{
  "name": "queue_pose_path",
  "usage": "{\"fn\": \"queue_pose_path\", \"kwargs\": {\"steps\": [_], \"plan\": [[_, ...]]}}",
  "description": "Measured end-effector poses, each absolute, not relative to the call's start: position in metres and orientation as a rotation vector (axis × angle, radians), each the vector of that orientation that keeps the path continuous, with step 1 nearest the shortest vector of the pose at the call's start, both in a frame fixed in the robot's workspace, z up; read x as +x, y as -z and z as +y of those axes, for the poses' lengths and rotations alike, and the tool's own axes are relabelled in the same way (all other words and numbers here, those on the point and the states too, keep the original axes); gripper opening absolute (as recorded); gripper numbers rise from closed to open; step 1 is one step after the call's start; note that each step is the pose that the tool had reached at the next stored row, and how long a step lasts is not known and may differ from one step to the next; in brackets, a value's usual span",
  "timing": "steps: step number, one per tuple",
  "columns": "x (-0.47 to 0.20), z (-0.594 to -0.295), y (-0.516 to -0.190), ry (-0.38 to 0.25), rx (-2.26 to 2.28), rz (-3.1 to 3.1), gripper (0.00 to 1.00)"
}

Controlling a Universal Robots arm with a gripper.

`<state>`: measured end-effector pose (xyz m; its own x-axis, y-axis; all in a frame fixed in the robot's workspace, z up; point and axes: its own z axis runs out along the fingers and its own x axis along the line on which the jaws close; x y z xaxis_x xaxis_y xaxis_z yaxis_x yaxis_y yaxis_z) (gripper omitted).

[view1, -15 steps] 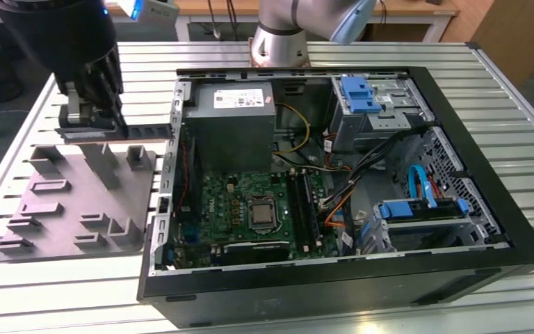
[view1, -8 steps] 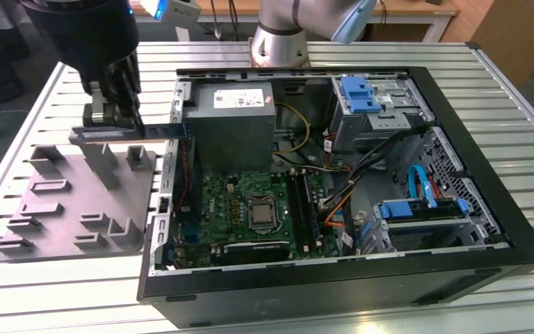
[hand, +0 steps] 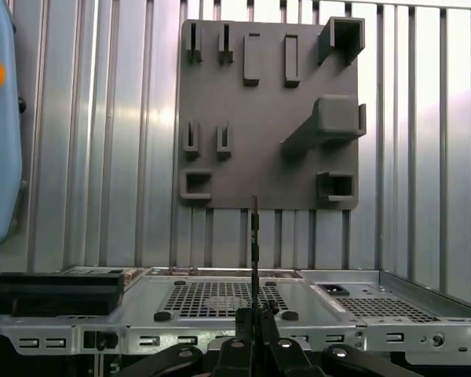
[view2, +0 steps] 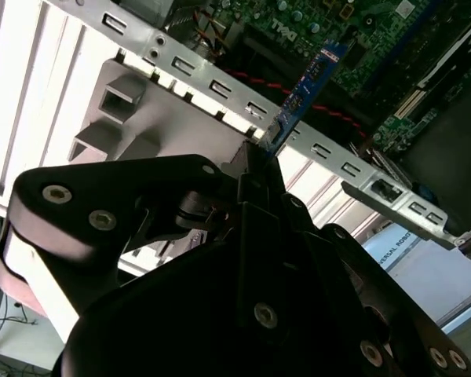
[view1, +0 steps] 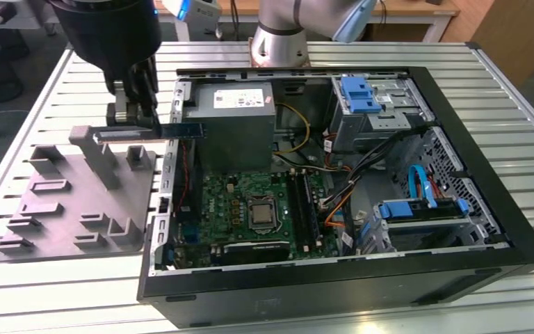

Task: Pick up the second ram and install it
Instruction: 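Pick up the second ram and move it above second insertion slot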

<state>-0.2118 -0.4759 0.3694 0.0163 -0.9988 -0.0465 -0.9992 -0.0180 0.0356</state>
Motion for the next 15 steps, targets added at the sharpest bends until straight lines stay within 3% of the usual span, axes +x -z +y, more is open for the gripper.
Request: {"fn": "queue_pose_path", "kwargs": {"steps": [15], "plan": [[-0.173, -0.476, -0.369, -0.095, -2.236, 2.198, 0.14]]}}
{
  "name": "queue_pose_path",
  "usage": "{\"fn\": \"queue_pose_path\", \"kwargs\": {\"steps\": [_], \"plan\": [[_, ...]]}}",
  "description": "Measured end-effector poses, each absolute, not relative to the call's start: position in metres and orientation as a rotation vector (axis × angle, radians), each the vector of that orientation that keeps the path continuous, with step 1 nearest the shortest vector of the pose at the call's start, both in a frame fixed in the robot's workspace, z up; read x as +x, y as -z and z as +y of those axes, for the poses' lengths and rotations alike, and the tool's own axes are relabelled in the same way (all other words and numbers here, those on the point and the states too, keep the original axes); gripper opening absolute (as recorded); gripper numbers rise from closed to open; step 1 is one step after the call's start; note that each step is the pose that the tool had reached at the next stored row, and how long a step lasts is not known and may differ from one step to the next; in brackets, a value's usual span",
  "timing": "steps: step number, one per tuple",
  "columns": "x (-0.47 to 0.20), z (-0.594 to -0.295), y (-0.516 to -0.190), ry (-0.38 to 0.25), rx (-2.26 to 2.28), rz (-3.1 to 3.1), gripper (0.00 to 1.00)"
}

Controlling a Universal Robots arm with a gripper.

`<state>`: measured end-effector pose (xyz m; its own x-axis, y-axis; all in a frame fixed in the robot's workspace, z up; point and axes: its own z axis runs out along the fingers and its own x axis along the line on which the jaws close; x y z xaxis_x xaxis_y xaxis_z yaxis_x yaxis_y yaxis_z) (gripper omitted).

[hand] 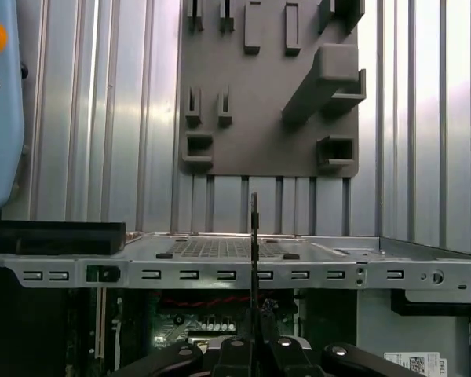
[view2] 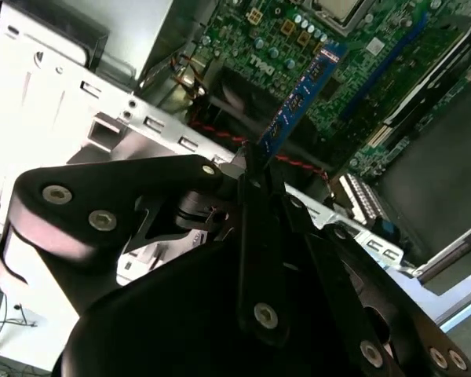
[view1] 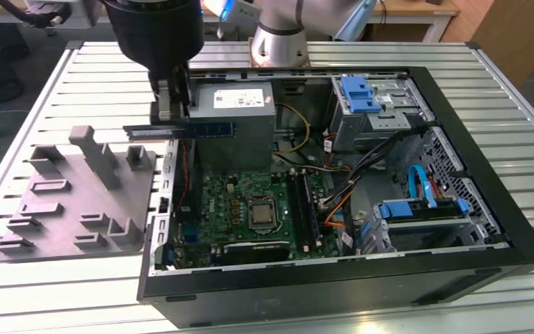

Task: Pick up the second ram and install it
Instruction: 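Pick up the second ram and move it above second insertion slot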

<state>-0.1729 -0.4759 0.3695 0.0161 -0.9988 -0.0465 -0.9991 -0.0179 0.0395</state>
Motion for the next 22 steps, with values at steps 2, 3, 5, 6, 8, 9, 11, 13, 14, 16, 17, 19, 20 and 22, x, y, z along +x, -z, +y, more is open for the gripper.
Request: {"fn": "queue_pose_path", "kwargs": {"steps": [2, 3, 5, 6, 8, 9, 11, 13, 14, 16, 17, 19, 20, 22], "plan": [[-0.167, -0.476, -0.369, -0.096, -2.236, 2.199, 0.14], [-0.164, -0.476, -0.369, -0.097, -2.237, 2.199, 0.14], [-0.158, -0.476, -0.369, -0.098, -2.237, 2.199, 0.14], [-0.155, -0.476, -0.369, -0.098, -2.237, 2.199, 0.14], [-0.15, -0.476, -0.369, -0.099, -2.237, 2.2, 0.14], [-0.147, -0.476, -0.369, -0.099, -2.238, 2.2, 0.14], [-0.142, -0.476, -0.369, -0.1, -2.238, 2.2, 0.14], [-0.137, -0.476, -0.369, -0.101, -2.238, 2.201, 0.14], [-0.135, -0.476, -0.369, -0.101, -2.238, 2.201, 0.14], [-0.13, -0.476, -0.369, -0.102, -2.239, 2.201, 0.14], [-0.127, -0.476, -0.369, -0.102, -2.239, 2.201, 0.14], [-0.122, -0.476, -0.369, -0.103, -2.239, 2.201, 0.14], [-0.119, -0.476, -0.369, -0.103, -2.239, 2.202, 0.14], [-0.113, -0.476, -0.369, -0.104, -2.24, 2.202, 0.14]]}}
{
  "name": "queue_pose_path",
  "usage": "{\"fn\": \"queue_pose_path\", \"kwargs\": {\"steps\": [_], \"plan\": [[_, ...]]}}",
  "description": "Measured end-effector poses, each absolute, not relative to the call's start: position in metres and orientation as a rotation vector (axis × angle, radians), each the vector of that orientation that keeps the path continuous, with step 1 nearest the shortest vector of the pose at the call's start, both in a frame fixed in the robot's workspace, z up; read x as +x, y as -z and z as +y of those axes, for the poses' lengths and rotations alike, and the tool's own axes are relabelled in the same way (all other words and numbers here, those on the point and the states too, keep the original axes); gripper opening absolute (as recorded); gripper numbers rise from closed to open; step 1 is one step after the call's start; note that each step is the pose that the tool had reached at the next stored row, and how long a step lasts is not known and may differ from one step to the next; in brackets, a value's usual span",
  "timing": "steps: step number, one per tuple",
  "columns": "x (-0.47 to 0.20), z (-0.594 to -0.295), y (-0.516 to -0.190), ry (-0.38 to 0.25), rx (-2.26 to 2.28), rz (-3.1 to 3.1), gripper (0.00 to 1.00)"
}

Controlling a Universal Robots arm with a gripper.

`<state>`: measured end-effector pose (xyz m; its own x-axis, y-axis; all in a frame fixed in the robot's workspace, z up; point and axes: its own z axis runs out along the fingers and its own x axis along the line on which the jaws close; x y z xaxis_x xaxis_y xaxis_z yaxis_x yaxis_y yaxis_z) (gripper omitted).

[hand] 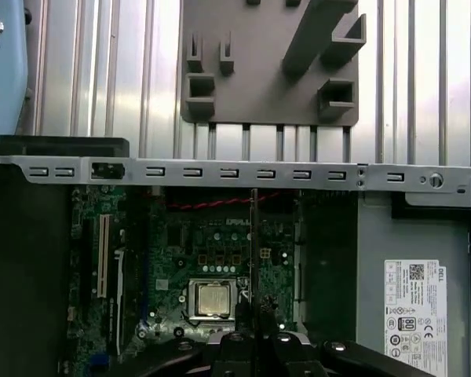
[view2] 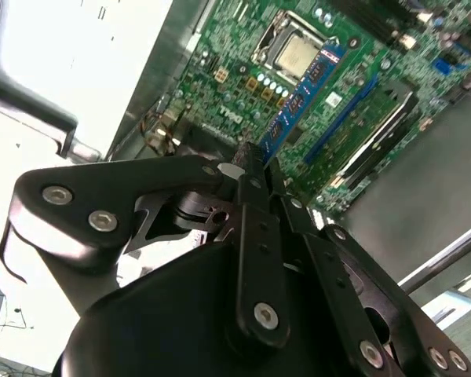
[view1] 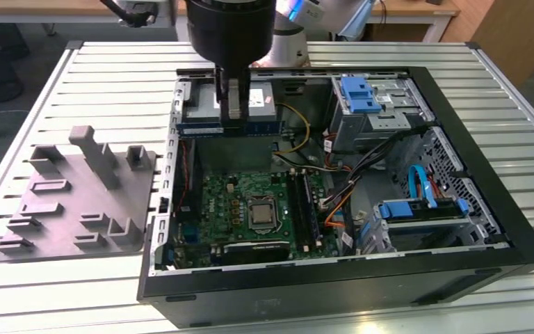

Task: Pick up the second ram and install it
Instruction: 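Pick up the second ram and move it above second insertion slot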

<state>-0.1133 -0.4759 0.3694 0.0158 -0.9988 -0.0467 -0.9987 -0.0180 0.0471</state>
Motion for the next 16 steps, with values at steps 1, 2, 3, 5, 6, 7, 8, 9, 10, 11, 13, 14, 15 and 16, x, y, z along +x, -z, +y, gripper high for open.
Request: {"fn": "queue_pose_path", "kwargs": {"steps": [1, 2, 3, 5, 6, 7, 8, 9, 10, 11, 13, 14, 15, 16], "plan": [[-0.111, -0.476, -0.369, 0.105, 2.238, -2.201, 0.14], [-0.108, -0.476, -0.369, 0.105, 2.238, -2.2, 0.14], [-0.105, -0.476, -0.369, 0.105, 2.238, -2.2, 0.14], [-0.1, -0.476, -0.369, 0.106, 2.237, -2.2, 0.14], [-0.097, -0.476, -0.369, 0.106, 2.237, -2.2, 0.14], [-0.095, -0.476, -0.369, 0.107, 2.237, -2.199, 0.14], [-0.092, -0.476, -0.369, 0.107, 2.237, -2.199, 0.14], [-0.09, -0.476, -0.369, 0.108, 2.237, -2.199, 0.14], [-0.087, -0.476, -0.369, 0.108, 2.236, -2.199, 0.14], [-0.085, -0.476, -0.369, 0.108, 2.236, -2.199, 0.14], [-0.08, -0.476, -0.369, 0.109, 2.236, -2.199, 0.14], [-0.077, -0.476, -0.369, 0.109, 2.236, -2.198, 0.14], [-0.075, -0.476, -0.369, 0.109, 2.236, -2.198, 0.14], [-0.073, -0.476, -0.369, 0.11, 2.235, -2.198, 0.14]]}}
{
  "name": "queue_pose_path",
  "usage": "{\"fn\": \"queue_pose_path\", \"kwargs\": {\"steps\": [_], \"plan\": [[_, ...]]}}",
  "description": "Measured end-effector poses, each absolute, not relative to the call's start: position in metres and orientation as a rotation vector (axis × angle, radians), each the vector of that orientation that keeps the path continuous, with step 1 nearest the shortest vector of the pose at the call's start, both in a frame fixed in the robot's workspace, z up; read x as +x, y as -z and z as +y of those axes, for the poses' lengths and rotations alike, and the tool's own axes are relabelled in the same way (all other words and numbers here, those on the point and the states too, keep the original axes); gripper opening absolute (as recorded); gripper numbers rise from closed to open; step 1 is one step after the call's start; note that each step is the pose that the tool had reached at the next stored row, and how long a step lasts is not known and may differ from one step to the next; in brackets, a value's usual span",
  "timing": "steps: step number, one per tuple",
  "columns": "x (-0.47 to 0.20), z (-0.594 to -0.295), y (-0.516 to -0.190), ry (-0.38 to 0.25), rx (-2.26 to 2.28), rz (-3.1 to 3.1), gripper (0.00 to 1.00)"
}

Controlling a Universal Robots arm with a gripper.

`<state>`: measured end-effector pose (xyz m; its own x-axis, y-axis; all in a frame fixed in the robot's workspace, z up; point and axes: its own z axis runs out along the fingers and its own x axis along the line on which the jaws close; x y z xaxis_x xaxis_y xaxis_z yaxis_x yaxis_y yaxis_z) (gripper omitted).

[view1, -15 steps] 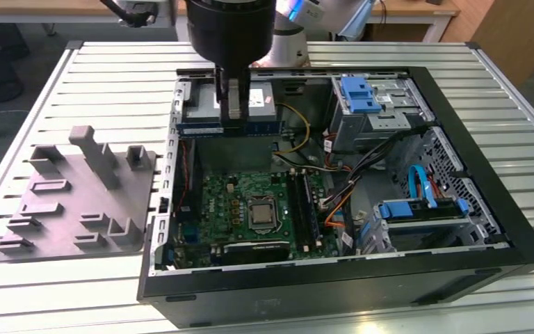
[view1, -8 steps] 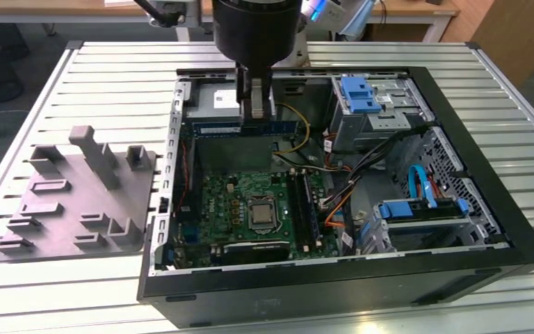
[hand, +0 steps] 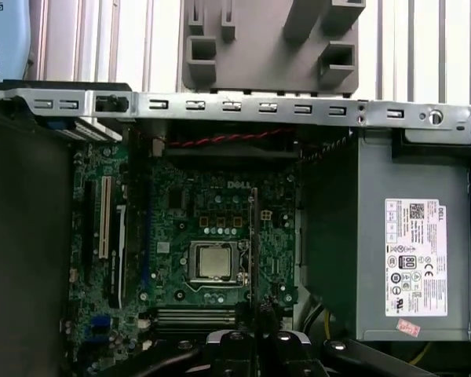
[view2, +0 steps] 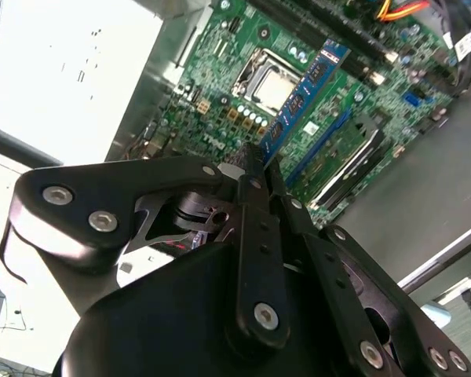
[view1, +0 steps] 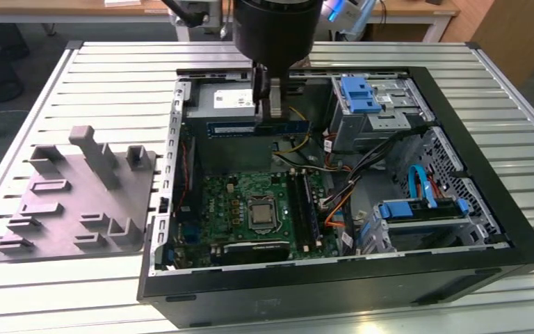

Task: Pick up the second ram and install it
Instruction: 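Pick up the second ram and move it above second insertion slot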

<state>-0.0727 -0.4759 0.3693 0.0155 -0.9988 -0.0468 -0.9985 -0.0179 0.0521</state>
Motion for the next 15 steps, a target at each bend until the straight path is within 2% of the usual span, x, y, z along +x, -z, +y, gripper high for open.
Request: {"fn": "queue_pose_path", "kwargs": {"steps": [15], "plan": [[-0.043, -0.476, -0.369, 0.114, 2.233, -2.196, 0.14]]}}
